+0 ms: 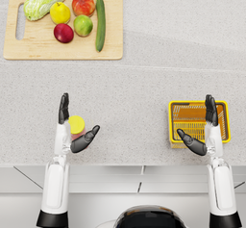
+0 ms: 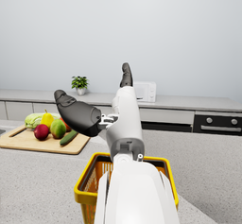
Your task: Pick up the red potato chip and place it into the yellow basket
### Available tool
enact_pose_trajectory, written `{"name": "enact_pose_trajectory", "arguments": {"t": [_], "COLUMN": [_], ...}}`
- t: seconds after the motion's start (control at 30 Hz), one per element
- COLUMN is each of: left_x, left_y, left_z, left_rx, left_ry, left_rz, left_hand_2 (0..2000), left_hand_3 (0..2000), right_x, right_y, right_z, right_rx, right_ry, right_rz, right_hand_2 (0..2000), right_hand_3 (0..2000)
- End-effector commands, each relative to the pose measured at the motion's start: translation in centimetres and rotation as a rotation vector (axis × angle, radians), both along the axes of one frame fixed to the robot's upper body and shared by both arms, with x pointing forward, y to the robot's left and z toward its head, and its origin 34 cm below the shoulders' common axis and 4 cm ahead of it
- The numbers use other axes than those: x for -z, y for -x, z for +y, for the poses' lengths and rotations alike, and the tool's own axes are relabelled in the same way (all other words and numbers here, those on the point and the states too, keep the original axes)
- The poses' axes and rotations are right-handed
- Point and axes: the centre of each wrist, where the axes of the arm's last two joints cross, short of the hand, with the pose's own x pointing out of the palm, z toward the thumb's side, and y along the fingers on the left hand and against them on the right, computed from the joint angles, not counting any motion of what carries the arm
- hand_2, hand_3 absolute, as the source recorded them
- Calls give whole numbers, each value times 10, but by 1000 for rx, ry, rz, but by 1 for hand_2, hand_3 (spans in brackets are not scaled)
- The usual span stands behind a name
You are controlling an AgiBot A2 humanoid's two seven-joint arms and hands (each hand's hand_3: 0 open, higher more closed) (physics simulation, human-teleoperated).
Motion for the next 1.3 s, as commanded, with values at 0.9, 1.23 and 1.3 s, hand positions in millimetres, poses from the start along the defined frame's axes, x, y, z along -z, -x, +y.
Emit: {"name": "enact_pose_trajectory", "arguments": {"t": [0.9,1.23,1.3], "left_x": [177,16,-4], "left_y": [-35,-18,-20], "left_z": [22,-17,-31], "left_rx": [-149,-30,14], "left_ry": [-136,-116,-112], "left_rz": [679,44,-32], "left_hand_2": [0,2000,2000], "left_hand_3": [0,2000,2000], "right_x": [20,70,56], "right_y": [1,-16,-18], "right_z": [7,75,91], "right_rx": [80,-150,-191], "right_ry": [140,183,162], "right_rz": [36,220,168], "right_hand_2": [0,0,0], "right_hand_3": [0,0,0]}}
